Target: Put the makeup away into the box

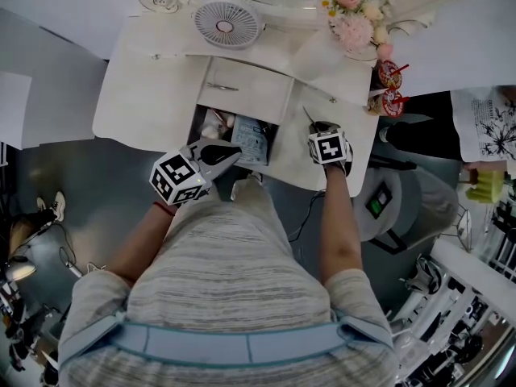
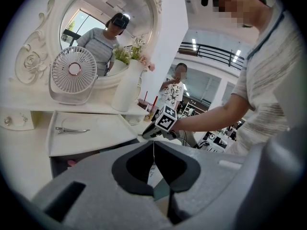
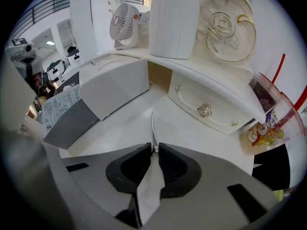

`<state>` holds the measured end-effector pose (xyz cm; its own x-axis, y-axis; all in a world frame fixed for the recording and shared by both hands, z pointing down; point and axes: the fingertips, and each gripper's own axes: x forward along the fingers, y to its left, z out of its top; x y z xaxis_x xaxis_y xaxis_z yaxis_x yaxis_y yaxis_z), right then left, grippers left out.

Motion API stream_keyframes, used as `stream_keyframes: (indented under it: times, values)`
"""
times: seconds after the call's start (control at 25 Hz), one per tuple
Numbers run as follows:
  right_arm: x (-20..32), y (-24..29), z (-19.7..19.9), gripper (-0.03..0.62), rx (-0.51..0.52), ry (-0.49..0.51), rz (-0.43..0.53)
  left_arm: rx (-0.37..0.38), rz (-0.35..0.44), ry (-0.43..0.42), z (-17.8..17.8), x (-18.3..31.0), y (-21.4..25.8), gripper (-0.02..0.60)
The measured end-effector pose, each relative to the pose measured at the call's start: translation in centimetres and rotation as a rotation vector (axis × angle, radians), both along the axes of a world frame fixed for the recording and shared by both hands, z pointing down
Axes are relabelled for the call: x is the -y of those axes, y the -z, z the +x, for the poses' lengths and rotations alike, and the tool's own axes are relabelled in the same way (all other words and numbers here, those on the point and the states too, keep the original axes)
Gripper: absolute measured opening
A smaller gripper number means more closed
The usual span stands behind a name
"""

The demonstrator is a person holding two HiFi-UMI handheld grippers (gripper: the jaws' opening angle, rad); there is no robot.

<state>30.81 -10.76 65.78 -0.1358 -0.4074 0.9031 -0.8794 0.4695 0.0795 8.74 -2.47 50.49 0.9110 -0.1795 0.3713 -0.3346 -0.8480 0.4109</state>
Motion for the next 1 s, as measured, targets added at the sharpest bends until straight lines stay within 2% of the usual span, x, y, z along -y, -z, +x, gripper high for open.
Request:
stream_keyframes:
  times: [0.32, 0.64, 1.0]
  values:
    - [0.2, 0.4, 0.0, 0.049, -0.027, -0.013, 0.009, -0.015, 0.013, 0.008, -0.3, 0.6, 0.5, 0.013]
    - [0.0, 3.7, -1.6, 0.049, 0.025, -0.058, 0.076, -0.034, 0.024, 0.02, -0.9, 1.3, 0.8, 0.014]
    - [-0.6, 8.3, -6.7, 0.049, 0.07, 0.028, 0.154, -0.057, 0.032, 0.017, -1.4, 2.1, 1.2, 0.014]
